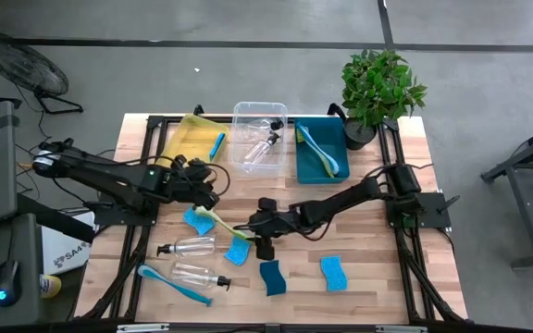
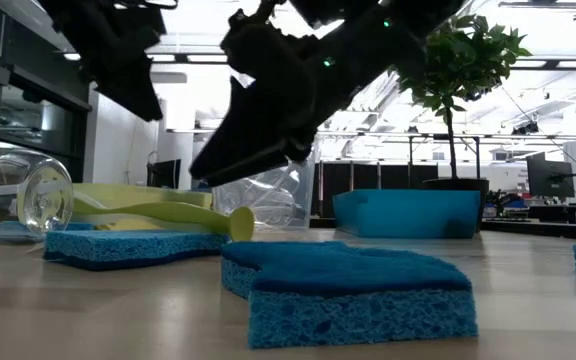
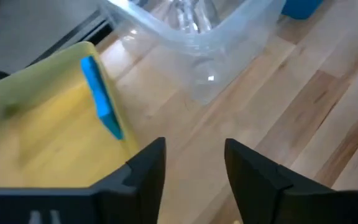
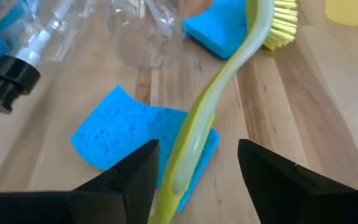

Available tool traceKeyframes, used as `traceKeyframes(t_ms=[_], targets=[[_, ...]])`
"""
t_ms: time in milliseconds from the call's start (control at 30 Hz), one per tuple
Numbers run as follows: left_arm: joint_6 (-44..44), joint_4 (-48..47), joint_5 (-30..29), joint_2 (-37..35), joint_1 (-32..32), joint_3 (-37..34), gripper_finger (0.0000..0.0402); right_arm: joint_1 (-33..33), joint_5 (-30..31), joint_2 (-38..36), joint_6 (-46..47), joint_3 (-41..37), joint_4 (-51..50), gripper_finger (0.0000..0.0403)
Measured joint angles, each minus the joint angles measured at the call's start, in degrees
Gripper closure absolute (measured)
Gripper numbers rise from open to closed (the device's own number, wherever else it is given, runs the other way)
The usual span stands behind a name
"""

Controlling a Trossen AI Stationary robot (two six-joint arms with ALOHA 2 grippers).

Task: Pick & Place Kitchen Sink Supplies
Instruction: Put the yellow dish brush into the blue bin

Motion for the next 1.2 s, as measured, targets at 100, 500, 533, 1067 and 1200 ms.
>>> traceKeyframes(t_ms=[100, 500, 533, 1067, 1200], targets=[[0.0, -0.8, -1.0, -1.5, 0.0, 0.0, 0.023, -0.4, -0.8, 0.1, 0.0, 0.4, 0.1, 0.019], [-0.2, -2.2, -2.6, -2.8, 0.0, 0.0, 0.0228, -3.1, -3.8, 1.7, 0.4, 0.6, 6.2, 0.019], [-0.2, -2.3, -2.5, -2.8, 0.0, 0.0, 0.0228, -3.2, -4.1, 2.1, 0.6, 0.6, 6.6, 0.019], [-1.5, -2.6, -2.2, -2.8, 0.0, 0.0, 0.0228, 0.0, -1.7, 4.2, 2.4, 0.5, 1.9, 0.0197], [-1.7, -2.7, -2.2, -2.8, 0.0, 0.0, 0.0228, 0.3, -1.9, 5.7, 3.5, 0.4, 1.1, 0.0201]])
